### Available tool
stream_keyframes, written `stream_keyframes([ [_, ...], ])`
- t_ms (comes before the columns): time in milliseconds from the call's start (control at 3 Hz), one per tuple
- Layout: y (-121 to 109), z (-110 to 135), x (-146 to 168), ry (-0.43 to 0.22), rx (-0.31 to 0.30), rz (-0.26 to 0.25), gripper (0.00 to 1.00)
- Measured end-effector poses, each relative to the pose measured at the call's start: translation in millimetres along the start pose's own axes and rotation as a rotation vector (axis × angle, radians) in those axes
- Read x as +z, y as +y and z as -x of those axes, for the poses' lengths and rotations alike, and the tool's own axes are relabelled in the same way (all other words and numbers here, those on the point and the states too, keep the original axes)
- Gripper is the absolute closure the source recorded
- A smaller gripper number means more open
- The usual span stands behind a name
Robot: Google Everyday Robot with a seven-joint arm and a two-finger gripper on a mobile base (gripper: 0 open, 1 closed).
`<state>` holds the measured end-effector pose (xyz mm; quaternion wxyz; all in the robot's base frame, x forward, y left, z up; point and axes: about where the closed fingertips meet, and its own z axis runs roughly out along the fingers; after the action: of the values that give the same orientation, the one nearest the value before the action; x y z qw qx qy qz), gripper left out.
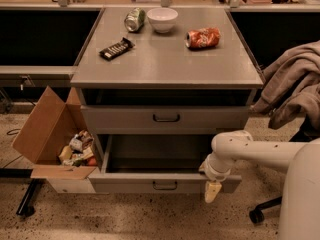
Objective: Open middle drawer
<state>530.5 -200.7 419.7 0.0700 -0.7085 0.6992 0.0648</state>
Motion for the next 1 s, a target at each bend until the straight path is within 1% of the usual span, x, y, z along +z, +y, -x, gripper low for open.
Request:
stream_keyframes([
  [333,0,0,0,0.000,0.000,0.000,0.00],
  [667,13,-3,12,0.026,-0.001,0.053,0.00],
  [1000,28,-6,20,0.055,-0.004,0.109,0.16],
])
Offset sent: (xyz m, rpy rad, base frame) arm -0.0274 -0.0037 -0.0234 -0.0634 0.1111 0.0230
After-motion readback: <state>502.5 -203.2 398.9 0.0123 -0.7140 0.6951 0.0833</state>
